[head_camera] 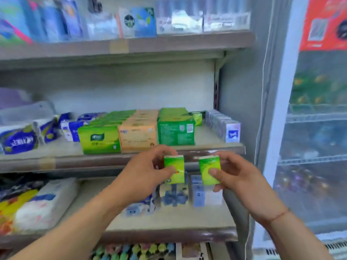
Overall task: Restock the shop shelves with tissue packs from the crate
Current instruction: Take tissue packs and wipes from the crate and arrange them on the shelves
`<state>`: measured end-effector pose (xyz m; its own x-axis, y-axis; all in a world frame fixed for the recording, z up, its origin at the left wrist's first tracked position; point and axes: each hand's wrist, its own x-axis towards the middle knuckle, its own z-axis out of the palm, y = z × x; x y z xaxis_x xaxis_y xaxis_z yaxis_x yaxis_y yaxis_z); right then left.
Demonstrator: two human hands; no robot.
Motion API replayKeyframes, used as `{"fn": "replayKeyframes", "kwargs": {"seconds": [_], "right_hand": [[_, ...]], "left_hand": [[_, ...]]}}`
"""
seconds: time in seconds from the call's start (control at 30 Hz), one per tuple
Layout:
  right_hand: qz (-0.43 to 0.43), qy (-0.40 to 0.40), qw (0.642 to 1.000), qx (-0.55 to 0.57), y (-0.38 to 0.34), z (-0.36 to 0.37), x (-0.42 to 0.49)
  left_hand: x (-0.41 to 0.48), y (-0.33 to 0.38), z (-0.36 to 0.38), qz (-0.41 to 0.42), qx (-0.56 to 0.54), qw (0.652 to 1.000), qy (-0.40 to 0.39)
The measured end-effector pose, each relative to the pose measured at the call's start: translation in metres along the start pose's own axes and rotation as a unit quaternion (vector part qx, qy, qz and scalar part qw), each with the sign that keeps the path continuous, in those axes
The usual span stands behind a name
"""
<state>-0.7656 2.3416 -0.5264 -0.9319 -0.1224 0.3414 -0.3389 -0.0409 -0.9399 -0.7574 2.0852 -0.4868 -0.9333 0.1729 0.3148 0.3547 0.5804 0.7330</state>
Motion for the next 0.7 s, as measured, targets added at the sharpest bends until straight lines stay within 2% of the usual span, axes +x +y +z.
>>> {"fn": "replayKeyframes", "kwargs": {"seconds": [0.17, 0.4, 0.7], "right_hand": [[-0.07, 0.076, 0.995, 0.011, -0.024, -0.029, 0.03], [-0.108, 0.116, 0.985, 0.073, -0.029, -0.049, 0.061], [-0.087, 0.132, 0.975, 0.155, -0.012, -0.06, 0.096]], "left_hand": [[0.054, 0.059, -0.002, 0.055, 0.06, 0.996, 0.022], [0.13, 0.107, 0.007, 0.107, 0.233, 0.967, 0.002], [0.282, 0.124, 0.026, 0.075, 0.376, 0.923, -0.021]]}}
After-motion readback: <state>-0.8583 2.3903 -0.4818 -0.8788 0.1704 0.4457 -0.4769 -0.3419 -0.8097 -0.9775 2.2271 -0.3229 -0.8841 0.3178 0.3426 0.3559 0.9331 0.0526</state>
